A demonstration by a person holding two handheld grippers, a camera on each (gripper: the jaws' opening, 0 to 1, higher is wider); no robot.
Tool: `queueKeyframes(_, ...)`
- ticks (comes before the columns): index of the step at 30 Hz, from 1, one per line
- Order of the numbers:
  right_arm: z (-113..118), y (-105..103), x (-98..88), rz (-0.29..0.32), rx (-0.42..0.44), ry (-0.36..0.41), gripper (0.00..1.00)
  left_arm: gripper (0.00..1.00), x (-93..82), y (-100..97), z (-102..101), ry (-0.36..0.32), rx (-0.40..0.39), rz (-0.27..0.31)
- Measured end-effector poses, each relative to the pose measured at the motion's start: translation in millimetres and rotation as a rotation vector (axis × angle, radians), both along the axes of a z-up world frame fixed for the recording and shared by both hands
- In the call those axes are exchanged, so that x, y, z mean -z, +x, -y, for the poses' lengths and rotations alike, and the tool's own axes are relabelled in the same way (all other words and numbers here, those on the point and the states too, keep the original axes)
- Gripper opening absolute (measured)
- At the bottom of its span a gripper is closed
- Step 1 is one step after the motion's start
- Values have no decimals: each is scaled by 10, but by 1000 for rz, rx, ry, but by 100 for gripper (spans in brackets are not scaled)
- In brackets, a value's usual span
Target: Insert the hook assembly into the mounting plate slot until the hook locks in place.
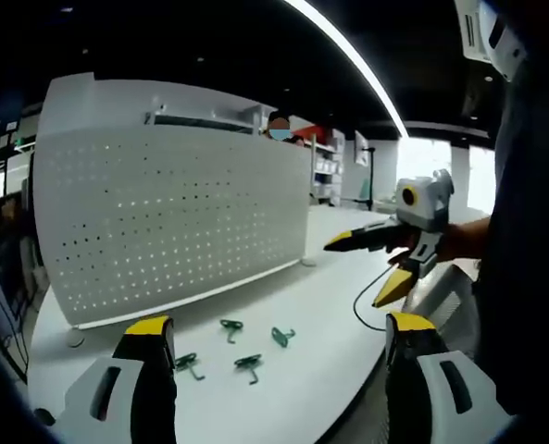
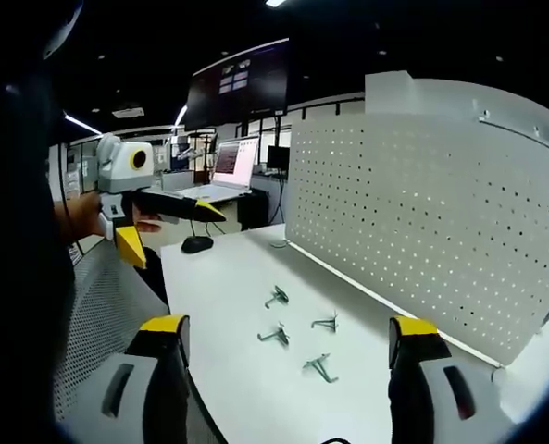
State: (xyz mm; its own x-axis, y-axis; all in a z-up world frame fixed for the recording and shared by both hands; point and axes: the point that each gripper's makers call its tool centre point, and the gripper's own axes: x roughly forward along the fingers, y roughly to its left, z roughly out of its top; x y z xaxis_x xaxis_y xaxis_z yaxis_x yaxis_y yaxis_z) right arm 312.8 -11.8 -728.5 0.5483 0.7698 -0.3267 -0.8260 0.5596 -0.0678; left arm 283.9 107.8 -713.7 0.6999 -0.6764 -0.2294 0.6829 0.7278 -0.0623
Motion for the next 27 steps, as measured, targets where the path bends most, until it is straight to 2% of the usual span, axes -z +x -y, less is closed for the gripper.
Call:
queueKeyframes(5,-89,50,-16,7,-27,-13,84,96,2,9,-13,-4,-3,1)
queueKeyframes(12,-230,111,-21,0,-66,-28,75,96,0,-6,-9,-10,-8,0)
queueKeyframes(27,-509,207,110,-5,-151,-107,61,96,-34,-32,14,-11,-17,10)
